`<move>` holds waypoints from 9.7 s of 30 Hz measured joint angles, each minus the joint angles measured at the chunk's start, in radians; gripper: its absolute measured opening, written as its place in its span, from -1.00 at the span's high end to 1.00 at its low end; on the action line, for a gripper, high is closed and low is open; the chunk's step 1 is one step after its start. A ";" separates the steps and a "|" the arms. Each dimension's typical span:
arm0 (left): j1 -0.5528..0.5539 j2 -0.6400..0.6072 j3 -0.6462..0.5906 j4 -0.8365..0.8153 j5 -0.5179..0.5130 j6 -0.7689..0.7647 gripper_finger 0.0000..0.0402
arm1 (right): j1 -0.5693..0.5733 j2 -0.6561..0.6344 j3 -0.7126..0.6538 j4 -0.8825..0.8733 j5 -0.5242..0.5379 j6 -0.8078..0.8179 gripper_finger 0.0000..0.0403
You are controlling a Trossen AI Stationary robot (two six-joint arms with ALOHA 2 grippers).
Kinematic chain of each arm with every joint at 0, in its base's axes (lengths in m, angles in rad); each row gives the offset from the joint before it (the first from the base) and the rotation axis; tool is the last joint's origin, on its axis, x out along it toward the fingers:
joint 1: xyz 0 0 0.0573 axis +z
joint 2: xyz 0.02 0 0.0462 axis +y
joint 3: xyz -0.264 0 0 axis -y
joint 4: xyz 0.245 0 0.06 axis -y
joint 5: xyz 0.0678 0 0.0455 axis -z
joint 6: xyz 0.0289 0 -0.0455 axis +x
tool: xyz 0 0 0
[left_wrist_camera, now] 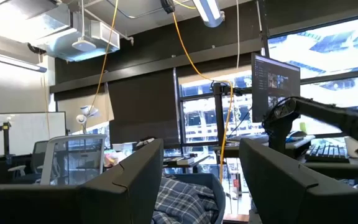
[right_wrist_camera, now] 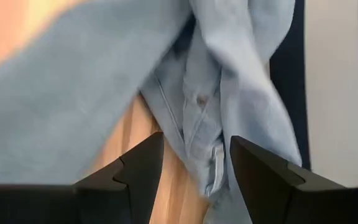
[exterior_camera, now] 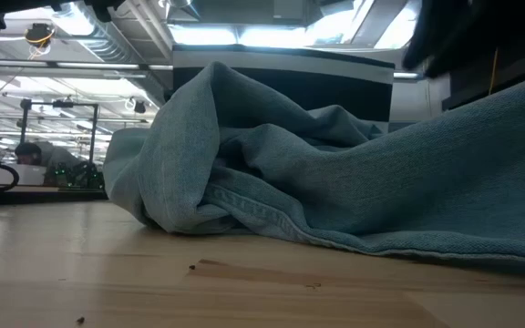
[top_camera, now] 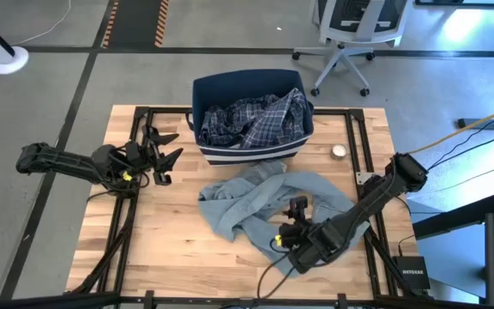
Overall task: Sort clothes
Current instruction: Put the blue pants into the blue laundry bin
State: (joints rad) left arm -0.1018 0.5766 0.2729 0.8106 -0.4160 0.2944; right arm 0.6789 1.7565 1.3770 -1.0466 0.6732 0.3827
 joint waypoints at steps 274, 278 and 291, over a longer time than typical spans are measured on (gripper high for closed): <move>-0.304 0.623 0.584 -1.146 -0.434 -0.623 -0.03 | -0.216 -0.430 0.258 0.564 0.155 -1.113 0.77; -0.302 0.623 0.552 -1.140 -0.434 -0.677 -0.03 | -0.347 -0.429 0.381 0.593 0.072 -1.205 0.77; -0.249 0.623 0.550 -1.165 -0.406 -0.682 -0.03 | -0.857 -0.352 0.442 0.900 -0.266 -1.203 0.76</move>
State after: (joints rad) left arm -0.3510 1.1995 0.8234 -0.3542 -0.8224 -0.3871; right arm -0.1785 1.4046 1.8194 -0.1463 0.4073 -0.8208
